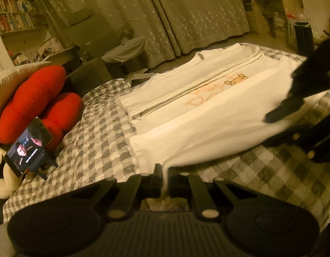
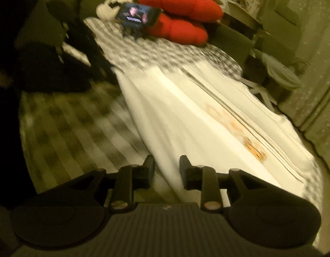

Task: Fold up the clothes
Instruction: 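Close both grippers on the end of the folded shirt strip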

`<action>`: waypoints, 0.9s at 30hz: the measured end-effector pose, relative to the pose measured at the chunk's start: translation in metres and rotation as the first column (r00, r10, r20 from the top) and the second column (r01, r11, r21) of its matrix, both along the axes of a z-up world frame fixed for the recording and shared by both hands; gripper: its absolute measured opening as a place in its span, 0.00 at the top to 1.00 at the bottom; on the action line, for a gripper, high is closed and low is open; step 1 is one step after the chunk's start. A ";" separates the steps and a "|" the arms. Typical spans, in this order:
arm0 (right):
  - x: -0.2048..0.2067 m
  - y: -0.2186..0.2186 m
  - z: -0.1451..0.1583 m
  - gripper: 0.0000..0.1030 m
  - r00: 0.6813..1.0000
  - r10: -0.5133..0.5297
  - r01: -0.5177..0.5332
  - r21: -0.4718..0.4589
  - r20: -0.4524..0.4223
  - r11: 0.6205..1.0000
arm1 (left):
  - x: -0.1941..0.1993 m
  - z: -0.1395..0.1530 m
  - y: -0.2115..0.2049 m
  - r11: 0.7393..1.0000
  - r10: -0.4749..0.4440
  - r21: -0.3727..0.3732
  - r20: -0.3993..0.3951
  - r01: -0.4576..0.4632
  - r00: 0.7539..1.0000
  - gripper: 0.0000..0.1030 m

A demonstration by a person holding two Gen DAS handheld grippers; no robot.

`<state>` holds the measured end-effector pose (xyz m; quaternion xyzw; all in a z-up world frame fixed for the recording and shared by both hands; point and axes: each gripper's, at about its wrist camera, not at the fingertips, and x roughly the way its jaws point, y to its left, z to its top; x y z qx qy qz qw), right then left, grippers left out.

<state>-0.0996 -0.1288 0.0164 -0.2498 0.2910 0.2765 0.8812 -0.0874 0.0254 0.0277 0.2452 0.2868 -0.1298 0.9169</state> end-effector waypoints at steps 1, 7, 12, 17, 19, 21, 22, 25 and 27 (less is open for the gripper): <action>-0.001 -0.007 -0.001 0.71 1.000 -0.015 0.015 -0.008 0.003 1.000 | 0.000 0.000 0.000 1.000 0.002 -0.003 0.000 -0.002 1.000 0.95; -0.011 -0.055 -0.004 0.71 0.991 -0.132 0.134 -0.051 0.032 0.990 | 0.001 0.001 0.001 1.000 0.009 -0.010 -0.010 -0.009 1.000 0.95; -0.023 -0.083 -0.012 0.71 0.974 -0.195 0.211 -0.148 0.114 0.966 | 0.001 0.001 0.001 1.000 0.016 -0.005 -0.021 -0.016 1.000 0.95; -0.027 -0.093 -0.017 0.74 0.968 -0.204 0.232 -0.199 0.148 0.952 | 0.003 -0.002 0.000 1.000 0.026 0.003 -0.037 -0.026 0.999 0.95; -0.028 -0.095 -0.018 0.78 0.967 -0.196 0.230 -0.225 0.160 0.947 | 0.003 -0.003 0.000 1.000 0.029 0.007 -0.044 -0.028 0.999 0.95; -0.030 -0.097 -0.020 0.81 0.968 -0.188 0.225 -0.246 0.167 0.943 | 0.003 -0.004 0.001 0.999 0.032 0.009 -0.051 -0.032 0.998 0.95; -0.030 -0.097 -0.020 0.85 0.968 -0.186 0.223 -0.247 0.166 0.943 | 0.003 -0.004 0.001 0.999 0.037 0.005 -0.054 -0.037 0.998 0.95; -0.028 -0.096 -0.019 0.95 0.967 -0.191 0.230 -0.245 0.171 0.942 | 0.005 -0.004 0.003 0.998 0.053 -0.011 -0.060 -0.054 0.997 0.95; -0.028 -0.101 -0.012 0.96 0.957 -0.219 0.257 -0.209 0.189 0.943 | 0.005 0.001 0.006 0.997 0.064 -0.049 -0.050 -0.067 0.997 0.95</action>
